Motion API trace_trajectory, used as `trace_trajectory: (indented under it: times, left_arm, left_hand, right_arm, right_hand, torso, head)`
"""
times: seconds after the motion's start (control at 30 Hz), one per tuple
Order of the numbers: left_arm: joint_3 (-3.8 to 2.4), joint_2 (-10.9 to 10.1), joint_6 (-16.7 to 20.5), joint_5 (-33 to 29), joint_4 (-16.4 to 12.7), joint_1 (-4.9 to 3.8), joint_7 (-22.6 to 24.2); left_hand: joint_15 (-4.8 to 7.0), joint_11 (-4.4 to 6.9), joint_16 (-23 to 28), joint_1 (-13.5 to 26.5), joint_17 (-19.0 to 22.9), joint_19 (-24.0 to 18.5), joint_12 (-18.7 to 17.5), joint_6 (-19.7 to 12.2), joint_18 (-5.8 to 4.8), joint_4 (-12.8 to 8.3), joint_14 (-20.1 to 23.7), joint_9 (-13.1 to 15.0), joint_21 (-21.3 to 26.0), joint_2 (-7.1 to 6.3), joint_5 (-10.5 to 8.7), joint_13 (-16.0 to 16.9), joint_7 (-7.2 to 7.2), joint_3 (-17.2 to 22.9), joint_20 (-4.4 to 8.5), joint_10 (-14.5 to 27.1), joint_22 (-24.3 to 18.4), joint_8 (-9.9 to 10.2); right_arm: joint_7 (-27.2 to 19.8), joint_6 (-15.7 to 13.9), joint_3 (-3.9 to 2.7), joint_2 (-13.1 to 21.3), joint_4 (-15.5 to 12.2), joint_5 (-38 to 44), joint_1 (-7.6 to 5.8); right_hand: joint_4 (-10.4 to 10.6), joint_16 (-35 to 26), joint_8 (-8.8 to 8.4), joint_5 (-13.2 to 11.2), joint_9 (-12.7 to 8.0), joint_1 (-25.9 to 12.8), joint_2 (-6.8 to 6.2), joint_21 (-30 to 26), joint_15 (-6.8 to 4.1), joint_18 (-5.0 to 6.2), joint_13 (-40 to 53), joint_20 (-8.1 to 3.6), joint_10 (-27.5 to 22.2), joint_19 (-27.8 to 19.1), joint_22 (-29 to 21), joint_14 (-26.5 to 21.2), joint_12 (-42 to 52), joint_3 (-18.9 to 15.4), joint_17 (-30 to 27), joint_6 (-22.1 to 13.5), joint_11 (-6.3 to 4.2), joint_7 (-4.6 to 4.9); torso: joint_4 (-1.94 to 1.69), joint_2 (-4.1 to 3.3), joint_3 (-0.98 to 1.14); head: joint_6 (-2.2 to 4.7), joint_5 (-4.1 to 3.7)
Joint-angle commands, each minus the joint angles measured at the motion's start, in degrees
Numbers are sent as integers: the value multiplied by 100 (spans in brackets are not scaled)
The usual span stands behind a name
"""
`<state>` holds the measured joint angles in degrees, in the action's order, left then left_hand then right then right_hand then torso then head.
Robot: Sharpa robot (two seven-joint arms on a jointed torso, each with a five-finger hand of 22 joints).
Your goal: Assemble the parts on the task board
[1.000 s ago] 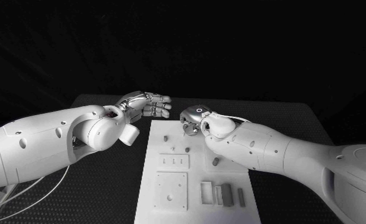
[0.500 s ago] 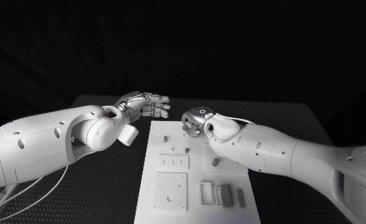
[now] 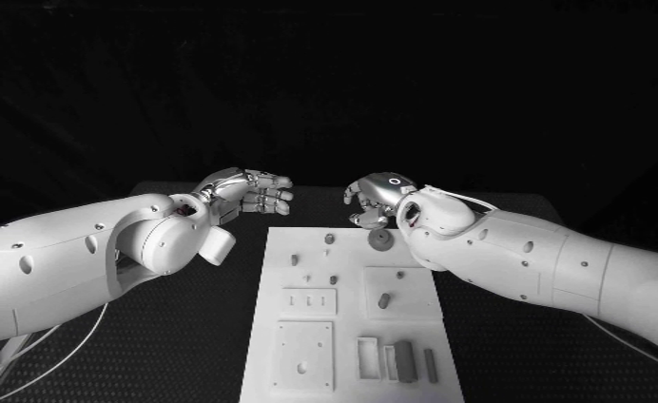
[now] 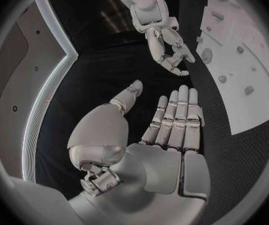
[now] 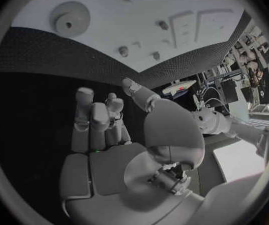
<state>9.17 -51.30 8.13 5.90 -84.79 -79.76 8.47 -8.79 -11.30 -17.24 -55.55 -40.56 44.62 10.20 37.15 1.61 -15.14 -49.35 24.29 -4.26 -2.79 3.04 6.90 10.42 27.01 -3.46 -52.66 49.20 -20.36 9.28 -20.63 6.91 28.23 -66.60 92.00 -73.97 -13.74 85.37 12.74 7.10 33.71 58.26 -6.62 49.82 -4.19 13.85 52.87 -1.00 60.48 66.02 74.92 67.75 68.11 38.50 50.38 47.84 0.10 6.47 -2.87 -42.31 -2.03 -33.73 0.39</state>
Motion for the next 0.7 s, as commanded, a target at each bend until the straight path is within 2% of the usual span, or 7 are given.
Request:
trace_trajectory:
  times: [0.03, 0.2, 0.3, 0.43, 0.5, 0.57, 0.7]
  left_arm:
    - [-6, -12, -243, 161, 15, -11, 280]
    - [-6, -45, -267, 196, 71, -11, 346]
    - [-6, -59, -318, 219, 86, -11, 348]
    - [-5, -51, -345, 295, 99, -10, 320]
    - [-5, -42, -346, 296, 101, -9, 305]
    - [-4, -34, -356, 300, 107, -9, 269]
    - [-4, -36, -458, 293, 106, -9, 167]
  left_hand:
    - [-30, 11, 44, -35, -9, -32, 46, 73, -61, -11, 27, 15, 35, -17, -21, 15, 311, -2, 5, -75, -12, -52]
    - [-24, 61, 58, -54, -23, -17, 87, 218, -59, -13, 1, 42, 30, 31, -21, 38, 234, 14, 10, -196, -21, -130]
    - [-9, 96, 57, -47, -35, 15, 112, 300, -52, -9, -41, 50, 19, 52, -21, 52, 209, 15, 21, -285, -25, -166]
    - [10, 116, 50, -39, -44, 57, 120, 341, -45, -8, -87, 50, 9, 58, -21, 57, 201, 14, 35, -336, -27, -178]
    - [9, 116, 53, -33, -44, 60, 116, 339, -45, -9, -89, 47, 10, 48, -22, 55, 210, 9, 36, -337, -29, -174]
    - [8, 114, 58, -28, -44, 60, 109, 334, -47, -11, -88, 43, 14, 40, -21, 53, 215, 5, 36, -335, -32, -168]
    - [-7, 93, 97, -7, -36, 32, 64, 272, -61, -16, -57, 18, 36, 4, -21, 35, 247, -11, 27, -293, -49, -123]
  right_arm:
    - [-79, 237, -9, 205, -137, -407, -54]
    - [-165, 561, -10, 601, -350, -489, -119]
    - [-225, 805, -8, 767, -400, -523, -119]
    - [-243, 1008, -6, 833, -390, -526, -113]
    - [-232, 1062, -5, 833, -348, -525, -90]
    - [-232, 1021, 0, 788, -243, -449, -40]
    - [-263, 898, 45, 627, 35, -239, 70]
  right_hand:
    - [46, 4, -35, 10, -10, 4, -64, -38, 32, 115, -8, 21, -222, -1, 103, -8, 28, 1, -10, 185, 219, 230]
    - [84, -3, -55, 9, -23, -6, -140, -50, 41, 115, -20, 24, -245, -15, 103, -25, 27, -8, -17, 163, 229, 241]
    - [113, -10, -79, 10, -38, -7, -200, -64, 52, 115, -29, 29, -269, -33, 102, -46, 25, -10, -23, 131, 241, 253]
    - [147, -17, -131, 8, -69, -17, -288, -81, 75, 115, -39, 41, -307, -61, 104, -79, 23, -22, -28, 51, 265, 278]
    - [174, -21, -157, 9, -87, -21, -315, -91, 90, 115, -44, 49, -332, -77, 105, -100, 22, -23, -30, 12, 280, 294]
    - [203, -22, -193, 8, -110, -28, -352, -99, 105, 115, -49, 58, -358, -94, 107, -122, 23, -27, -32, -45, 296, 309]
    - [263, -28, -292, 11, -170, -37, -432, -119, 148, 115, -58, 75, -412, -131, 108, -168, 25, -24, -36, -214, 342, 359]
  torso:
    - [48, 31, -9]
    - [83, 61, -8]
    - [104, 73, -3]
    - [98, 62, 11]
    - [93, 60, 16]
    - [85, 60, 7]
    - [104, 66, 23]
  head:
    - [8, 23]
    - [13, 32]
    - [-12, 30]
    - [-3, 37]
    - [-10, 27]
    - [-7, 13]
    - [8, 16]
